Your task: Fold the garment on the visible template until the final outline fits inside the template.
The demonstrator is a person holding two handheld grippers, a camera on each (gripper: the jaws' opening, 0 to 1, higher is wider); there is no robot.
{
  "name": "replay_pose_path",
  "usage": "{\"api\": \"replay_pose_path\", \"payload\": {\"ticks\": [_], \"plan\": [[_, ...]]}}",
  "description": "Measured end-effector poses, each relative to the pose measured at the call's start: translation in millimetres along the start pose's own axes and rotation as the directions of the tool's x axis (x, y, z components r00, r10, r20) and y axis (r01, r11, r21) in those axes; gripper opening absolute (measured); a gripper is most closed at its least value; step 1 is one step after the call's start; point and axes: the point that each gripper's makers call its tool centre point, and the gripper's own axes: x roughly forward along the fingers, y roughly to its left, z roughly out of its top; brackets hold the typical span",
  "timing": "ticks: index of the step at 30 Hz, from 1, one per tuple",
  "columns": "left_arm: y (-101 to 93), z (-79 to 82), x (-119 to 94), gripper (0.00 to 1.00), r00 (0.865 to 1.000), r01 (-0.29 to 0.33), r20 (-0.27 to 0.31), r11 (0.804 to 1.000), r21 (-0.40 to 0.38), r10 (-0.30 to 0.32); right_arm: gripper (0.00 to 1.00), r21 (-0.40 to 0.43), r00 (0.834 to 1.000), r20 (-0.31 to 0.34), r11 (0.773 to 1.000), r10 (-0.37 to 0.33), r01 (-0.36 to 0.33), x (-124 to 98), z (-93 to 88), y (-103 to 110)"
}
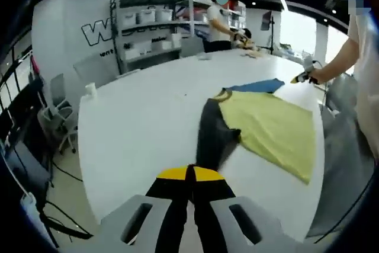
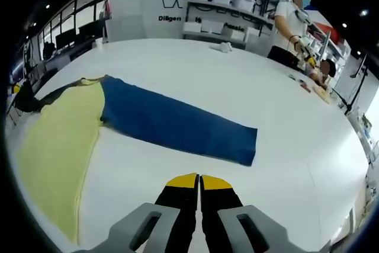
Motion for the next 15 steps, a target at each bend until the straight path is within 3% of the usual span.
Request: {"api": "replay_pose_path", "payload": {"ticks": [2,6,15], "plan": [[9.9,11.5,-2,0.02,0.999,-0.028,0.030,1.000,0.011,0.028,0.00,0.002,1.000,-0.002,1.000,-0.002,0.002,-1,-1.6,-1],[3.8,18.9,-6,0.02,0.998,0.007,0.062,0.999,0.054,-0.010,0.00,0.004,1.000,-0.006,1.000,-0.007,0.007,-2,-5.1,-5],[-1.4,1.8,-6,0.02,0.999,0.025,0.040,0.997,0.067,-0.027,0.00,-0.003,1.000,-0.020,1.000,-0.008,0.008,-5,-10.2,-4]]}}
